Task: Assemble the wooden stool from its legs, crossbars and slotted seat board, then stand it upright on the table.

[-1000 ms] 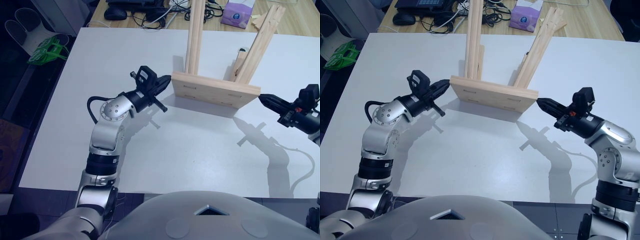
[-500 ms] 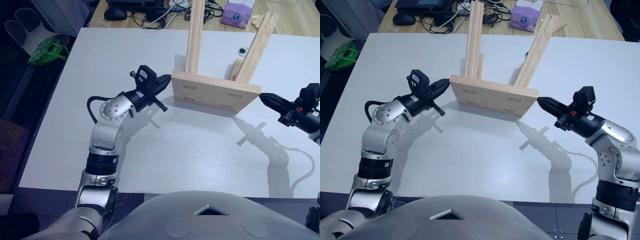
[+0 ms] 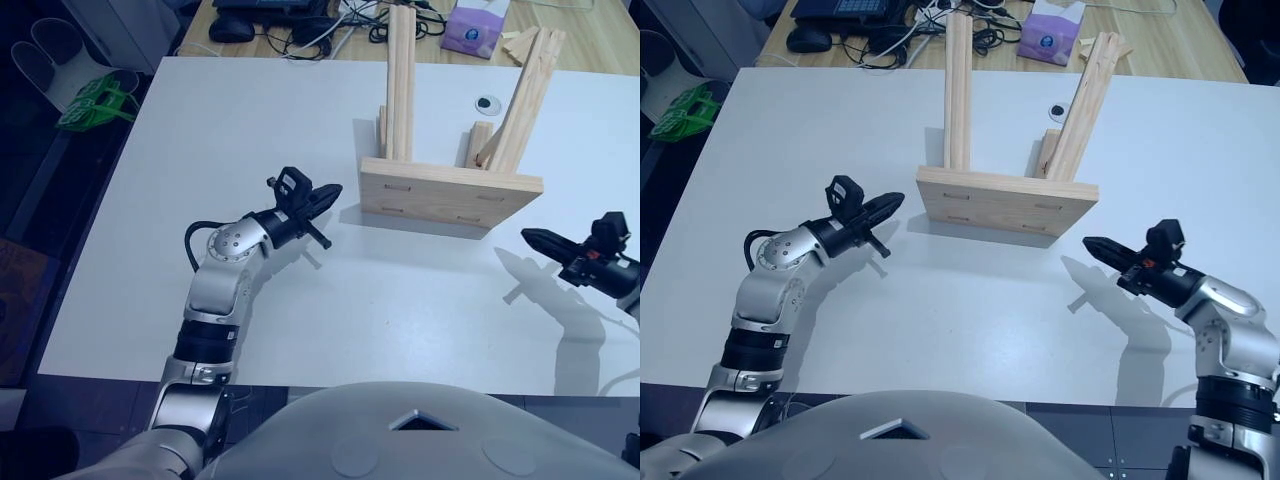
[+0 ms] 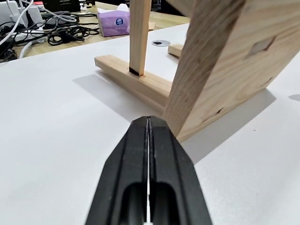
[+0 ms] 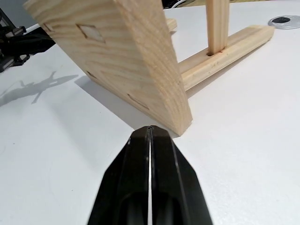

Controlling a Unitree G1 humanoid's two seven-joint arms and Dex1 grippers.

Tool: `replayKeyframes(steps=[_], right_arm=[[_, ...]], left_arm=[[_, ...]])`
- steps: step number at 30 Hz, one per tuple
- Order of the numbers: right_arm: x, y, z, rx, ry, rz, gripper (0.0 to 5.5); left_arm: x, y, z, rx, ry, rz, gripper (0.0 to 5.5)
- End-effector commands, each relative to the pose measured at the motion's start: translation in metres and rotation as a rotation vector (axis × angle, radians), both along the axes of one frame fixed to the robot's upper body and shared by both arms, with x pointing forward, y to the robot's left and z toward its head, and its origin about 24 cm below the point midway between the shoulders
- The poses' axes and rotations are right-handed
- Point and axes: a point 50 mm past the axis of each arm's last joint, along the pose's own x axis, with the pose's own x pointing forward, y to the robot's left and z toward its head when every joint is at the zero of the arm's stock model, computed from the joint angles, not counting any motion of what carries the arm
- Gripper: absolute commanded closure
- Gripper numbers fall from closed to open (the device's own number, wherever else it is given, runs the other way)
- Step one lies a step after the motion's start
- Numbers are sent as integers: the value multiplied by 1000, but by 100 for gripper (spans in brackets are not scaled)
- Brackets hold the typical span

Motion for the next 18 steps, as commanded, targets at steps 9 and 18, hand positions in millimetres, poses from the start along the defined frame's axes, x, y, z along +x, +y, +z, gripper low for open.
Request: replayKeyframes(steps=[9, 18], right_arm=[[32, 2, -21, -308, -47, 24, 550], [51, -2, -22, -373, -61, 57, 550]], left_arm=[[16, -28, -43, 195, 50, -72, 548], [15, -27, -48, 192, 65, -79, 548]])
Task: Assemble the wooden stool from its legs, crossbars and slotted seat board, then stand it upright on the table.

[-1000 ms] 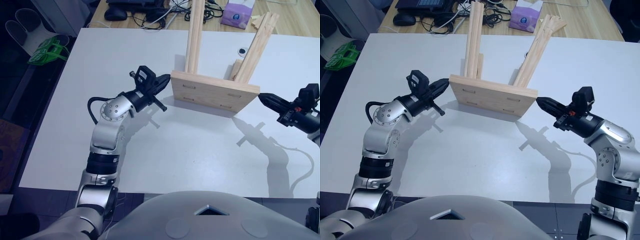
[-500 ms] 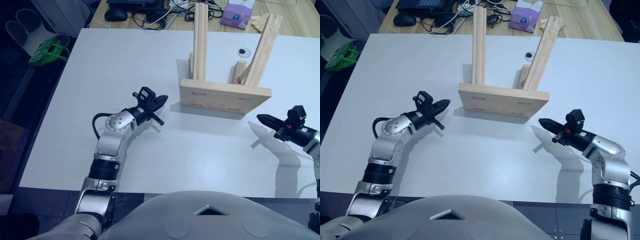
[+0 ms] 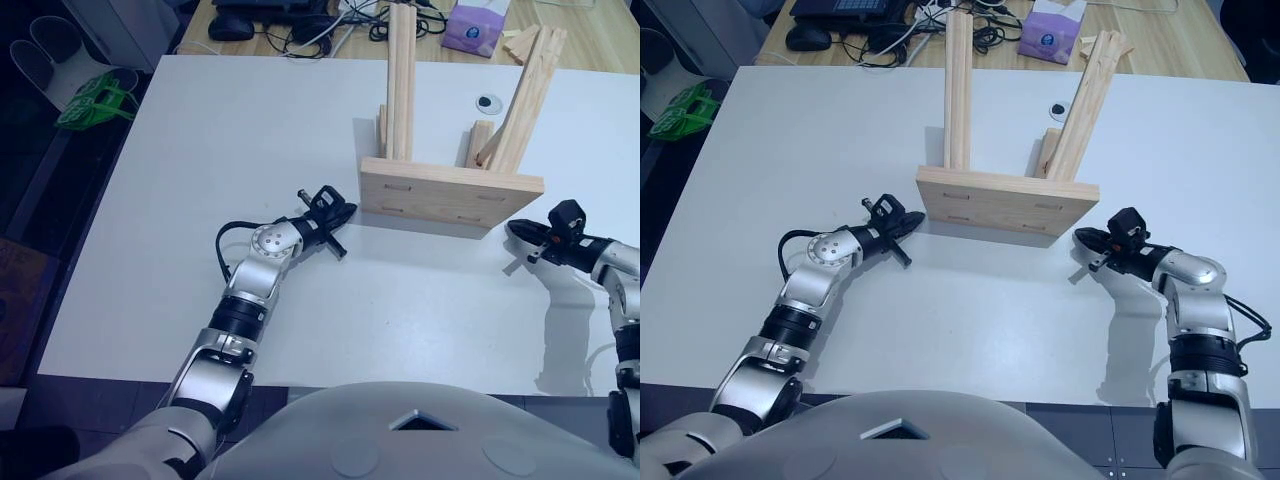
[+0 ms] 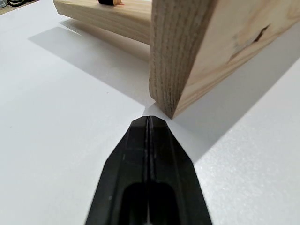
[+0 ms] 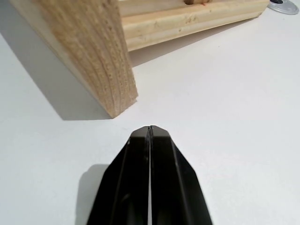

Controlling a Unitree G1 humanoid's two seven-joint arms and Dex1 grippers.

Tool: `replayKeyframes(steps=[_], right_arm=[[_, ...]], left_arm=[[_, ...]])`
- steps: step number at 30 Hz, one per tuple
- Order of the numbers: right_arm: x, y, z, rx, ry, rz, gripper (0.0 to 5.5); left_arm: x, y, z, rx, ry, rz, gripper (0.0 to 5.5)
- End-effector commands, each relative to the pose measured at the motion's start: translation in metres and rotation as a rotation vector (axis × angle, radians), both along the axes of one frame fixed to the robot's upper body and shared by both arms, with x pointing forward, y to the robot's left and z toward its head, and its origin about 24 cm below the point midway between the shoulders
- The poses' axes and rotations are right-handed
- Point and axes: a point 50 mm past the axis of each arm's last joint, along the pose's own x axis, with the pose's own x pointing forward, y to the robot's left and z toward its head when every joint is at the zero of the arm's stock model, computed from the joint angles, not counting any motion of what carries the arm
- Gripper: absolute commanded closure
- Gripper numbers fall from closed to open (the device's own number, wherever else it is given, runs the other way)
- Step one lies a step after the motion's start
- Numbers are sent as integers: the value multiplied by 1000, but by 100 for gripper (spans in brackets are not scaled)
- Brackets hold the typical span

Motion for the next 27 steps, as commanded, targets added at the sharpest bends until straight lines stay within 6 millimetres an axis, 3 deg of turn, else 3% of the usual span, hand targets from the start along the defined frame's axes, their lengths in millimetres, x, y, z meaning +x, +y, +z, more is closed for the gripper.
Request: replayKeyframes(steps=[1, 11, 27], right_arm=[[11, 2, 5, -21, -14, 39, 550], [10, 11, 0, -17, 30, 130, 550], [7, 25, -4, 43, 37, 157, 550]], left_arm=[[-2, 0, -4, 4, 22, 5, 548], [-5, -14, -5, -21, 30, -39, 548], [-11, -21, -3, -54, 39, -95, 548]])
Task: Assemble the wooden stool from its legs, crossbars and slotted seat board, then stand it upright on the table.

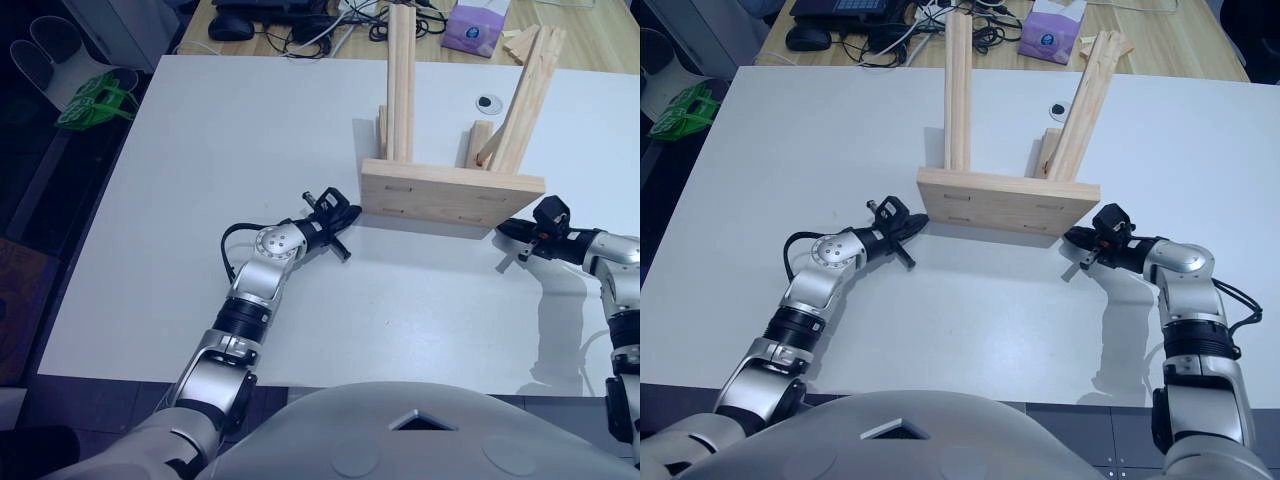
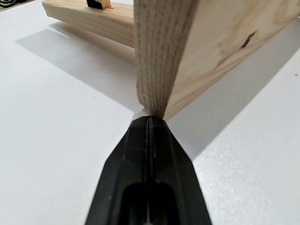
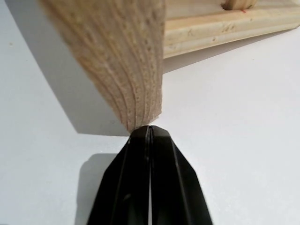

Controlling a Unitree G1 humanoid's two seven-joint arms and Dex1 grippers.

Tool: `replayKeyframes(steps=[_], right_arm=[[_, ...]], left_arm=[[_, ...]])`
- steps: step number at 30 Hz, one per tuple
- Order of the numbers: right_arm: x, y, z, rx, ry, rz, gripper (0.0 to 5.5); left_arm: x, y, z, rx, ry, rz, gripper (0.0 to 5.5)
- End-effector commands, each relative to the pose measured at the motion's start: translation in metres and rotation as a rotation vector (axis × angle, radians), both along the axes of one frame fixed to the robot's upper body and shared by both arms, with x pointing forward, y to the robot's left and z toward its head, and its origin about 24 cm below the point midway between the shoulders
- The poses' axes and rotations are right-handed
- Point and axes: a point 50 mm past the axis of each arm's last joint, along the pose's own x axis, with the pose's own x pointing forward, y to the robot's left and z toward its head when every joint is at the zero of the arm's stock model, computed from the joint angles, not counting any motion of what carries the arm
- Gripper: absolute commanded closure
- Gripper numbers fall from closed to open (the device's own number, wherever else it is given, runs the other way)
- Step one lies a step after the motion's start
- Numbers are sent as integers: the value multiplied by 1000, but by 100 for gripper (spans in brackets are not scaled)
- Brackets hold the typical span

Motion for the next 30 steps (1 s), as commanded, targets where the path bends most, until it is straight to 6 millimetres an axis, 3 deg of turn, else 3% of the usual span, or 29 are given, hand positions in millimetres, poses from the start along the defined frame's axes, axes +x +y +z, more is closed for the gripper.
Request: replayKeyframes(steps=[1, 15, 30], right_arm=[[-3, 12, -2, 55, 15, 42, 550], [-30, 30, 20, 208, 30, 123, 550], [-68, 44, 46, 265, 79, 211, 550]], left_arm=[[-7, -10, 0, -27, 24, -65, 548], [-17, -9, 27, -100, -9, -137, 548], [-37, 17, 60, -108, 16, -200, 548]])
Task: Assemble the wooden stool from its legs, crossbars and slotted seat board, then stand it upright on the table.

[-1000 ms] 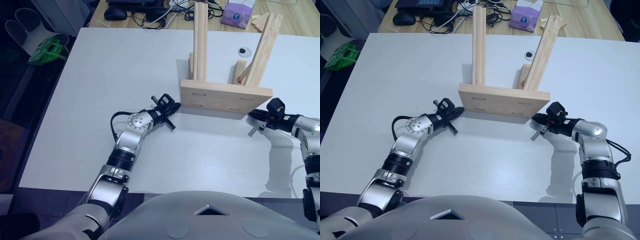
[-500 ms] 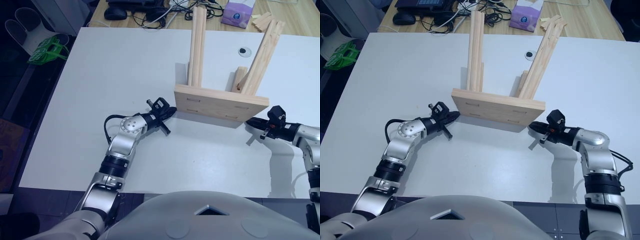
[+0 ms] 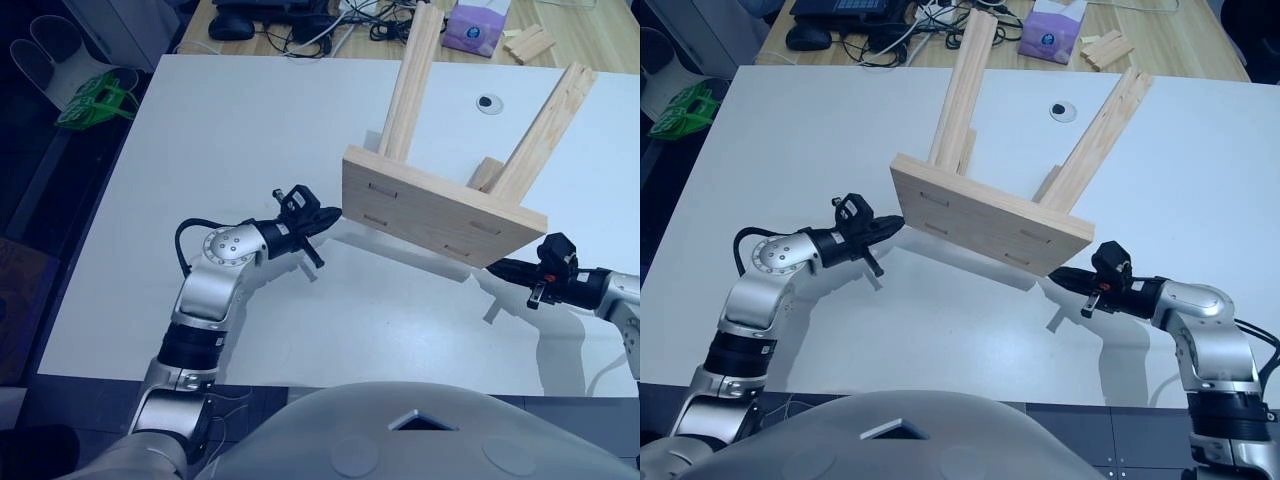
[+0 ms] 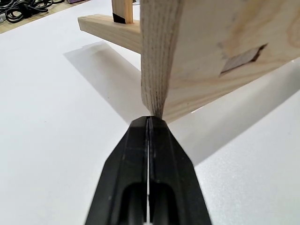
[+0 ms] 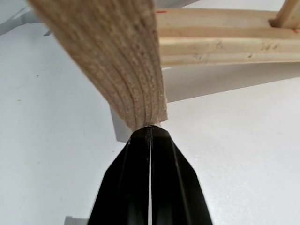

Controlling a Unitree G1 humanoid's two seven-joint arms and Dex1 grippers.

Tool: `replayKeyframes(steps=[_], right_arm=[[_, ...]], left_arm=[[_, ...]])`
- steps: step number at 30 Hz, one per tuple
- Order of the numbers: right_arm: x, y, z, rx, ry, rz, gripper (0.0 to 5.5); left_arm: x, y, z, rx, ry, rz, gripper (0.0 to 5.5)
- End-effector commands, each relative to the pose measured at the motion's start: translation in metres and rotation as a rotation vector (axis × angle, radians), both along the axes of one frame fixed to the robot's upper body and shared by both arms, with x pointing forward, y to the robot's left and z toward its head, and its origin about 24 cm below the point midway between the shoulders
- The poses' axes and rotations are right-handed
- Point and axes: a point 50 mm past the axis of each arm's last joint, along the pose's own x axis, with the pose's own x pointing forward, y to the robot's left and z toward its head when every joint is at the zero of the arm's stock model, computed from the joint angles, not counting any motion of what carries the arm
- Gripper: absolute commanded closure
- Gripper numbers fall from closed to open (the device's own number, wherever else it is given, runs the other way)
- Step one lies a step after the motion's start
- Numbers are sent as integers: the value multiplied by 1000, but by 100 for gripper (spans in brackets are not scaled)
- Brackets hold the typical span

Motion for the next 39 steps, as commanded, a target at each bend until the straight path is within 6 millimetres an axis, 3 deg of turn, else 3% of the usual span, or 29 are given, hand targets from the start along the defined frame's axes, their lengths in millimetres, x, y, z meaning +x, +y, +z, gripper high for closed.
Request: replayKeyframes(steps=[1, 14, 29, 39], right_arm=[[1, 18, 17, 99, -67, 74, 550], [7, 16, 35, 169, -87, 65, 550], [8, 18, 63, 275, -125, 67, 550], [5, 19, 68, 293, -126, 74, 550]], left_arm=[[-11, -20, 10, -96, 13, -135, 548], [-11, -19, 19, -125, 24, -154, 548], [-9, -14, 43, -173, 4, -183, 548], [-8, -12, 62, -203, -25, -200, 548]])
